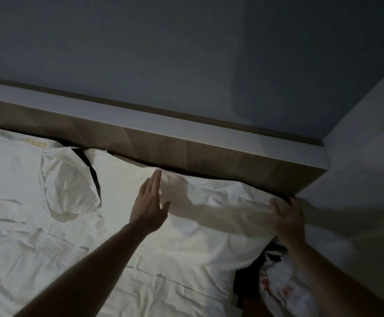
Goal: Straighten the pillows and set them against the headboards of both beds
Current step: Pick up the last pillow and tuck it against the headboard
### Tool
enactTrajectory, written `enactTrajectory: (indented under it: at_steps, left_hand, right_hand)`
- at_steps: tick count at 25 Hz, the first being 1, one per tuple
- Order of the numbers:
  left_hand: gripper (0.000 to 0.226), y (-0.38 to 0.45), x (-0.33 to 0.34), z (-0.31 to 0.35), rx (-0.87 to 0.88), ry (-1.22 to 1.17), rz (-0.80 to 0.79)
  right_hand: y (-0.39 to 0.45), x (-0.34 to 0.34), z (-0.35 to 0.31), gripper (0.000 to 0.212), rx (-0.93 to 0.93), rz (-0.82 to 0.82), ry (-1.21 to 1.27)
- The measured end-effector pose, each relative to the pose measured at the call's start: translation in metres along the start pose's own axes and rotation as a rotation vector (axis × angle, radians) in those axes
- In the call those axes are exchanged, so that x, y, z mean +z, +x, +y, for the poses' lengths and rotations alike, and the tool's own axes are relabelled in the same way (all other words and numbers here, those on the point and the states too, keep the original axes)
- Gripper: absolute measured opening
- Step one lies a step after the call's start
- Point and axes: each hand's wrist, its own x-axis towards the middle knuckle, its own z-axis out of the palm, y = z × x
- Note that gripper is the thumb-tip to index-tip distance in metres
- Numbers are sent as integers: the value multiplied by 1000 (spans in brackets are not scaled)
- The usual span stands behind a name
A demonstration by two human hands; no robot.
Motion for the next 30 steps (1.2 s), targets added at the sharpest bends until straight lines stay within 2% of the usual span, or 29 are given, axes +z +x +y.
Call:
enactTrajectory:
  at_steps: [2, 4, 5, 7, 9, 11, 14, 17, 19, 21, 22, 25, 28, 30]
  left_hand:
    - [95, 15, -1, 1, 104, 0, 6]
    - [98, 25, 1, 1, 74, 64, -84]
    - [101, 29, 3, -3, 49, 102, -149]
    - [112, 39, 3, -10, -21, 158, -278]
    - [117, 49, 4, -7, -53, 169, -330]
    - [114, 54, 4, -1, -63, 181, -363]
    - [105, 47, 6, 2, -13, 244, -393]
    - [102, 41, 2, 3, 23, 233, -416]
    - [102, 38, 0, 1, 14, 213, -423]
    - [103, 31, 1, -5, 10, 186, -397]
    - [103, 25, 2, -11, 5, 167, -366]
    - [104, 9, 2, -27, -39, 134, -271]
    - [100, -1, -1, -51, -110, 132, -216]
    - [99, -6, -3, -66, -152, 149, -198]
  right_hand:
    - [-7, 12, -1, 73, 107, 184, 142]
    - [-10, 22, 13, 91, 130, 229, 225]
    - [-10, 23, 16, 101, 116, 224, 259]
    - [-12, 26, 21, 105, 219, 74, 387]
    - [-10, 26, 28, 100, 238, -39, 345]
    - [-4, 19, 37, 86, 185, -88, 223]
    - [-4, 9, 49, 68, 31, -18, 97]
    - [-13, 10, 55, 63, 55, 111, 77]
    - [-19, 15, 50, 63, 111, 79, 69]
    - [-16, 20, 50, 89, 4, 119, -2]
    - [-16, 24, 51, 93, -27, 145, -50]
    - [-36, 45, 20, 75, -245, 170, -121]
    - [-51, 77, -16, 73, -577, -25, -229]
    - [-38, 95, -33, 81, -574, -162, -400]
